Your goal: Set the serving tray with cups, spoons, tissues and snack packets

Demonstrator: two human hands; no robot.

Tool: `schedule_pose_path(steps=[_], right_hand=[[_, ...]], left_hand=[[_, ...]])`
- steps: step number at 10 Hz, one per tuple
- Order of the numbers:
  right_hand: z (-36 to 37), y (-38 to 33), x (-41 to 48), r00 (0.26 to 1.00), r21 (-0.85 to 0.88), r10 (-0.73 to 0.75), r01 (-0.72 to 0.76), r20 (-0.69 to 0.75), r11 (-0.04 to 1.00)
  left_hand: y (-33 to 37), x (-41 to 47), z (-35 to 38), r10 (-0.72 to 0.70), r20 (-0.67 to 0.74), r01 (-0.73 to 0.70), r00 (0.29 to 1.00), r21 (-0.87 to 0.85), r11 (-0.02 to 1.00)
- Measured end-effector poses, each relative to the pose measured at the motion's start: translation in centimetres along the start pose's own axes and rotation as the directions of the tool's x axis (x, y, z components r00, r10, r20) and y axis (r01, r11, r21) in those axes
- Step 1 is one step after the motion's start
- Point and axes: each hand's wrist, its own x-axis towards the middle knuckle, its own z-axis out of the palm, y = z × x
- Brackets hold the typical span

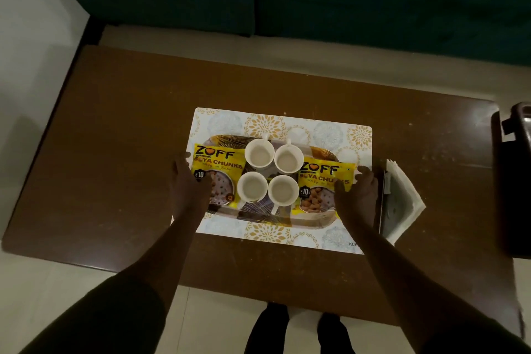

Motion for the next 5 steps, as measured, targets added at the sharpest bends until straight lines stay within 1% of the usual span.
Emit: schedule_pose_path(steps=[1,2,3,4,5], right_hand=[[-0.4,0.9,0.1,0.999,-0.024,-0.03,0.03,0.014,0.999],[-0.8,1.2,0.1,0.998,-0.03,-0.052,0.053,0.042,0.998],[-1.9,0.4,0.2,0.991,-0.032,-0.136,0.136,0.021,0.99],[-4.2,-1.8,0.5,0.974,-0.044,-0.226,0.227,0.013,0.973],[-6.9,-3.6,0.6,0.953,-0.03,-0.303,0.303,-0.006,0.952]], left_hand=[[0.2,-0.1,0.3,-0.016,0.033,0.014,0.999,0.066,0.998],[0.9,-0.6,0.5,-0.004,0.023,0.002,1.0,0.071,0.997],[2.5,-1.6,0.0,0.078,-0.043,-0.069,0.996,0.164,0.984],[5.9,-2.3,-0.8,0.18,-0.036,-0.172,0.983,0.173,0.97],[9.7,-3.5,-1.5,0.319,0.035,-0.32,0.947,0.155,0.935]])
